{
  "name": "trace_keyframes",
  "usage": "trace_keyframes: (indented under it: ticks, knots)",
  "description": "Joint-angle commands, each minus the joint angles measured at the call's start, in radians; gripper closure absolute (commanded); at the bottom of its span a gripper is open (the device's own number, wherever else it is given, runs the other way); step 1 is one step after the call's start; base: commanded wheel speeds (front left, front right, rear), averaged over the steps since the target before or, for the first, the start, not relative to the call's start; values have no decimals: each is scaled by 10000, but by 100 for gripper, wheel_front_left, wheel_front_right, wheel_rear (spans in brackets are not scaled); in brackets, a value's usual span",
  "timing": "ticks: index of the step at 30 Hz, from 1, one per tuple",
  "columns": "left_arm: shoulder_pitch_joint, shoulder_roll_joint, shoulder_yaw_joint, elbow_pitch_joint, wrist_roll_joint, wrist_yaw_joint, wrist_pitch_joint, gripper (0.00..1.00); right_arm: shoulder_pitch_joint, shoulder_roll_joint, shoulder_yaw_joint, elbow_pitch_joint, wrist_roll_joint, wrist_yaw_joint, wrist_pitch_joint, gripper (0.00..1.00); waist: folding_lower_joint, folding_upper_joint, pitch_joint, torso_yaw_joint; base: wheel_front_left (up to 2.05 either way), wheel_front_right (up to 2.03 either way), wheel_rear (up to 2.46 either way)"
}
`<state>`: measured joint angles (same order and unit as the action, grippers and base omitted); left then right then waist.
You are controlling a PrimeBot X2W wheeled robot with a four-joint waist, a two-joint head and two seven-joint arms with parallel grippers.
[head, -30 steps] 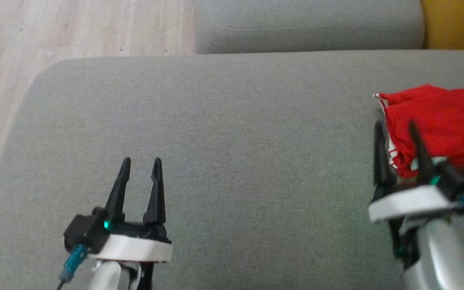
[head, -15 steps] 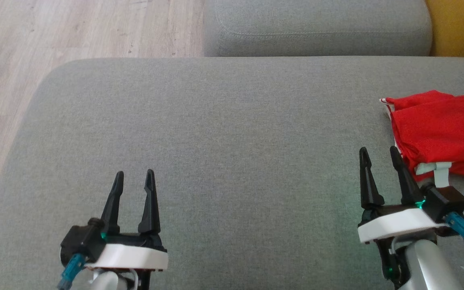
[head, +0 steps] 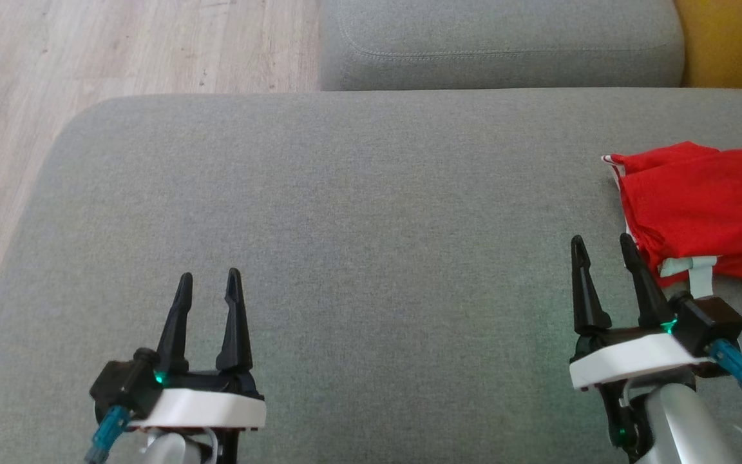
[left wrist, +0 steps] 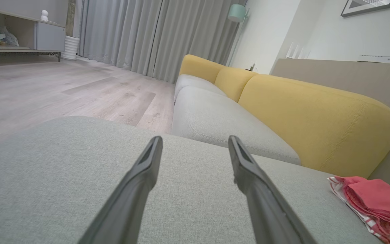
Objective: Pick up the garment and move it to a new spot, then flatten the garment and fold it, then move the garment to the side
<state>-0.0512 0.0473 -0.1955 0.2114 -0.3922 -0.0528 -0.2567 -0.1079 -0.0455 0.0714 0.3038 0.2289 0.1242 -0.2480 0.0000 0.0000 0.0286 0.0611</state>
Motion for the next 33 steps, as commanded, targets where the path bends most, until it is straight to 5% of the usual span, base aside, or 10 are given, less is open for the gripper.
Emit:
trace_keyframes:
  ticks: [1,12,13,33]
  knots:
    - [-333,29,290,-332,-82,-17,-51,0,-276,-47,243,-388,64,65,-136,0,0,0,27,-3,0,0,0]
    - [-336,29,354,-149,-627,101,-51,0,-241,-47,249,-377,124,65,-137,0,0,0,15,3,0,0,0]
    - [0,0,17,128,-663,92,0,100,0,0,-2,-38,88,0,0,100,0,0,16,3,0,0,0]
    - [69,31,360,589,-2202,2,450,100,182,-50,-166,306,1945,5,429,100,0,0,-21,-77,0,0,0]
